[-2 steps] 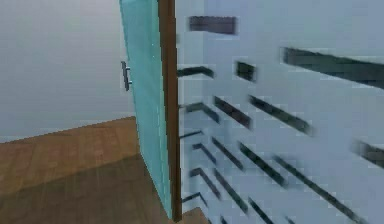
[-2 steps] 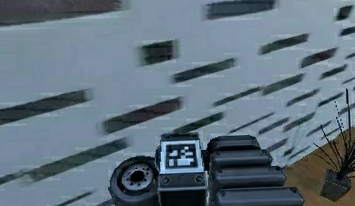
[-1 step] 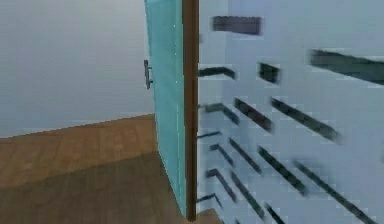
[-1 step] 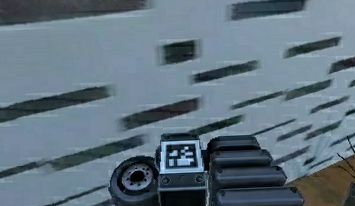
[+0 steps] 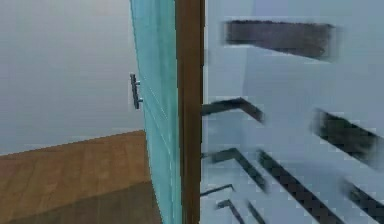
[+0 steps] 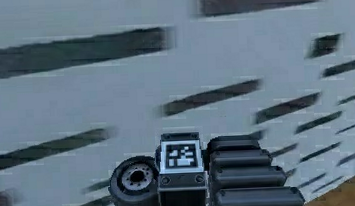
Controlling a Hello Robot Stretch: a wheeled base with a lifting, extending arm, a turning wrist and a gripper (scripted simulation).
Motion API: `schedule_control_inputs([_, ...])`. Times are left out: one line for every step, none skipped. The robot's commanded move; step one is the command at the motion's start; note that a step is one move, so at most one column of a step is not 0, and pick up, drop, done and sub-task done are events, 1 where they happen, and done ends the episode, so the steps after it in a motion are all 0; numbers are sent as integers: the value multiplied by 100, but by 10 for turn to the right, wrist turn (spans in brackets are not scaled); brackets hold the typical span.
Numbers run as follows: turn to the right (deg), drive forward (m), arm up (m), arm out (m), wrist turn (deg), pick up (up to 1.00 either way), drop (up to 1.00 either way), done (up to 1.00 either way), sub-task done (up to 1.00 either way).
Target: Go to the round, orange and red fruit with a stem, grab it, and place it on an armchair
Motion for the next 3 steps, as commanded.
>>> schedule_control_inputs([-450, 0, 0, 0, 0, 0, 0, 0, 0])
schedule_control_inputs([0, 35, 0, 0, 0, 0, 0, 0, 0])
schedule_control_inputs([150, 0, 0, 0, 0, 0, 0, 0, 0])
